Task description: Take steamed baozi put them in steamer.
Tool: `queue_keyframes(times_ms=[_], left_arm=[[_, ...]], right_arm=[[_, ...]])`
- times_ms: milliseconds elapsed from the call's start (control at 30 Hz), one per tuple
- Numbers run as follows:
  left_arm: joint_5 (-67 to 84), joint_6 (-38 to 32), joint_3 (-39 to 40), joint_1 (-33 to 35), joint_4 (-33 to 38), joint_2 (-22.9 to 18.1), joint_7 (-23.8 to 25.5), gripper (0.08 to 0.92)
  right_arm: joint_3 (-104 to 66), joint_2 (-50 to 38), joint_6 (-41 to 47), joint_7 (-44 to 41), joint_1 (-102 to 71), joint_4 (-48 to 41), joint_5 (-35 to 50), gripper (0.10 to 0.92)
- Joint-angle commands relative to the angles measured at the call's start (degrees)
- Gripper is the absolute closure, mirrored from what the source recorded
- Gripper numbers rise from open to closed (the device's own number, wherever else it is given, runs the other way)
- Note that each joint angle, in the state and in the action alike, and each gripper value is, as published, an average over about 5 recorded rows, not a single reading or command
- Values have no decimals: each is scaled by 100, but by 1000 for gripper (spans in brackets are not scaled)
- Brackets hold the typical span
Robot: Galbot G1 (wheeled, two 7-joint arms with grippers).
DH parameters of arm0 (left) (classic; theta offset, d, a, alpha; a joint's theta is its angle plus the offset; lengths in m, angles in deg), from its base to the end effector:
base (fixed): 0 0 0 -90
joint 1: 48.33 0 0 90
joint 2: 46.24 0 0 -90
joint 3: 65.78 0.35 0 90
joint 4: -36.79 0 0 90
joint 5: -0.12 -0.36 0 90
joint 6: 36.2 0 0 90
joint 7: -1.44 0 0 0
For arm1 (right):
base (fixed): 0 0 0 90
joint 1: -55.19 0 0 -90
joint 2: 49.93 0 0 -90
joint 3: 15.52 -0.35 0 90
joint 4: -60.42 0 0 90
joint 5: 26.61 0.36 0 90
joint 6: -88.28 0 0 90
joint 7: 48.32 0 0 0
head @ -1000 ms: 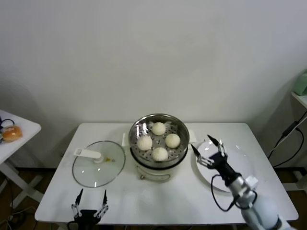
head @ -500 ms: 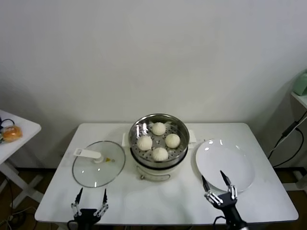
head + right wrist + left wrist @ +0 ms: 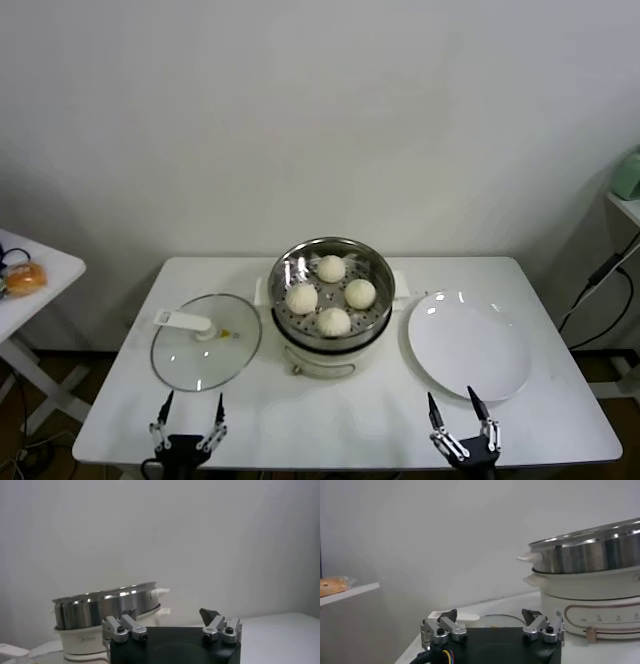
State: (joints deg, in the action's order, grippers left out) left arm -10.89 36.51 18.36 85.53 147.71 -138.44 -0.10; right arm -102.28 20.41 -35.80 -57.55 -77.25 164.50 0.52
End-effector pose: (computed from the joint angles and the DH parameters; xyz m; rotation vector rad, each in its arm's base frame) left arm 0.0869 0.0258 -0.3923 0.0948 -3.0143 -0.3332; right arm 0.0860 -0.0697 -0.4225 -0.2954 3.0392 0.2974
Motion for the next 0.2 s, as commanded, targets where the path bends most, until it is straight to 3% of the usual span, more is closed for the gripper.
queue_keyframes(times_ms=[33,200], left_arm=[[1,11,4,-8,-6,-131,5,177],[3,7,9,-17,-18,-128,7,177]], right_arm=[[15,167,-198,-5,-181,-56,-23,203],[34,187,-196,-3,-163,-58,-35,203]])
